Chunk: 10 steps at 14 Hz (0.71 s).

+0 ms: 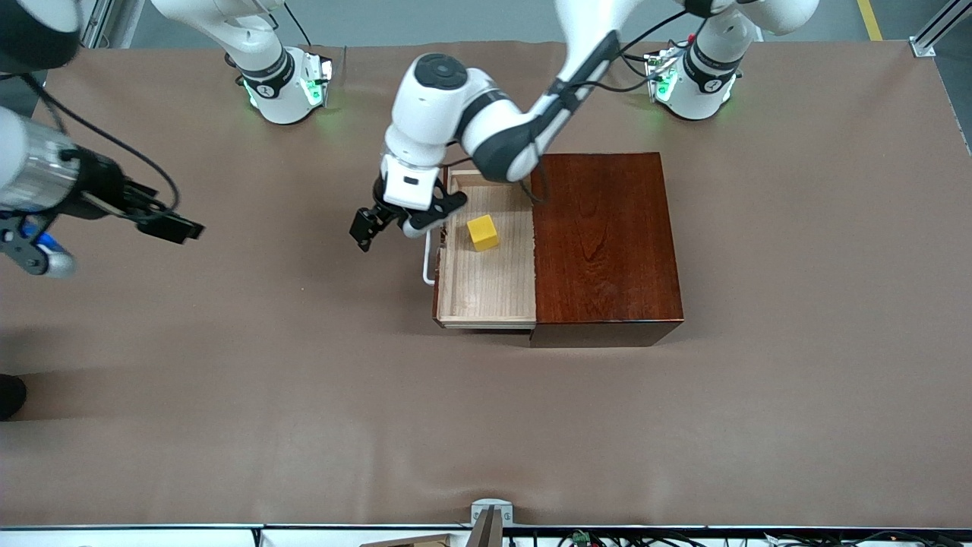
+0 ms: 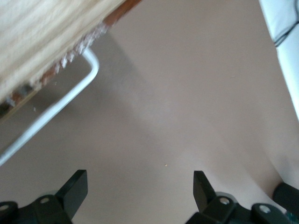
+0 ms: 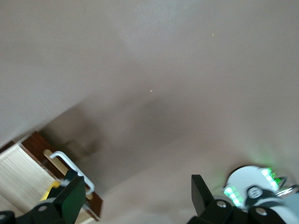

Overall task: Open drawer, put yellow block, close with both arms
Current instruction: 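Push the drawer shut with the left gripper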

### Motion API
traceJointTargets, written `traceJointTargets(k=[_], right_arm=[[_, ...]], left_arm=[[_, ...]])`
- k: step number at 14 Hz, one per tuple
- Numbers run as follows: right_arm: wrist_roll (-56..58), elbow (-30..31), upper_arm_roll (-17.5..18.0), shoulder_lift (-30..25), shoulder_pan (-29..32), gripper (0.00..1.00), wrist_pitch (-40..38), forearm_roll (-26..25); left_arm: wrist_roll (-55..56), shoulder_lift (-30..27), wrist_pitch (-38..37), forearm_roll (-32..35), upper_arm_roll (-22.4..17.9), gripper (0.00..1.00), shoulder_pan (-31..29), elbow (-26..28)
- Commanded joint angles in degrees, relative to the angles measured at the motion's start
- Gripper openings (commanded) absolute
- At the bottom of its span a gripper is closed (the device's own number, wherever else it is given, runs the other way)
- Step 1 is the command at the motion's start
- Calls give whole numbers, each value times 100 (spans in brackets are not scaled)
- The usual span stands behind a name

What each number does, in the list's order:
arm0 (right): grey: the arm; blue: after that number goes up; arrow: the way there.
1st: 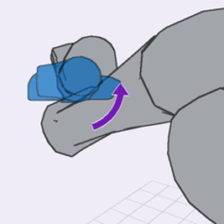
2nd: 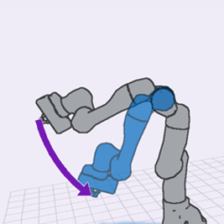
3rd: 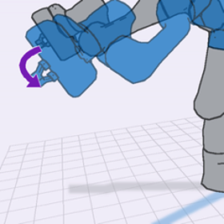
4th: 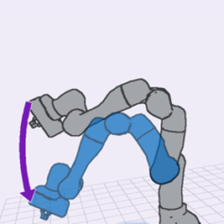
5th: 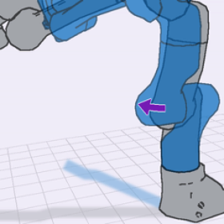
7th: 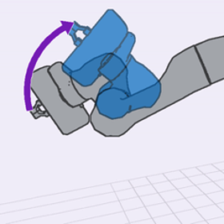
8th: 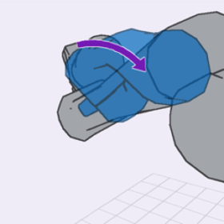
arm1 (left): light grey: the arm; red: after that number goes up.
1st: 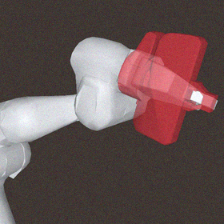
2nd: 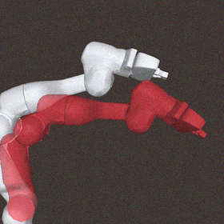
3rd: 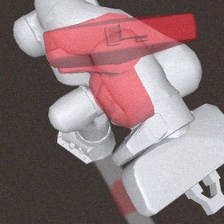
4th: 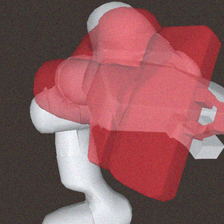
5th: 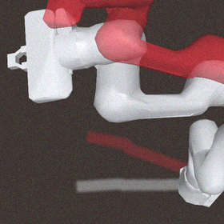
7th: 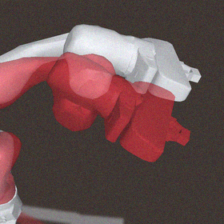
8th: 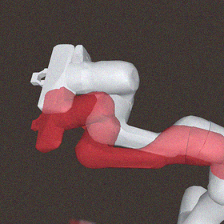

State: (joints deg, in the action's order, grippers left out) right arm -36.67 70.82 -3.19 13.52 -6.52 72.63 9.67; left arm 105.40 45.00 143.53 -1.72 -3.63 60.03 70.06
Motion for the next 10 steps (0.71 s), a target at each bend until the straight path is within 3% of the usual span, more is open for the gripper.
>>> traceJointTargets(k=[1, 4, 8, 10], right_arm=[[1087, 160, 108, -306, 265, 100, -161, -228], [1960, 781, 117, -823, 274, 100, -92, -642], [3066, 1968, 108, -1465, 590, 100, 822, -651], [3630, 2049, 117, -1546, 608, 100, 806, -669]], left_arm=[[1092, 552, 437, 67, -654, 100, 568, -283], [1894, 738, 369, 76, -1254, 100, 992, -248], [2019, 730, -430, 137, -1272, 100, 993, -239], [1976, 712, -799, 225, -1289, 100, 975, -239]])
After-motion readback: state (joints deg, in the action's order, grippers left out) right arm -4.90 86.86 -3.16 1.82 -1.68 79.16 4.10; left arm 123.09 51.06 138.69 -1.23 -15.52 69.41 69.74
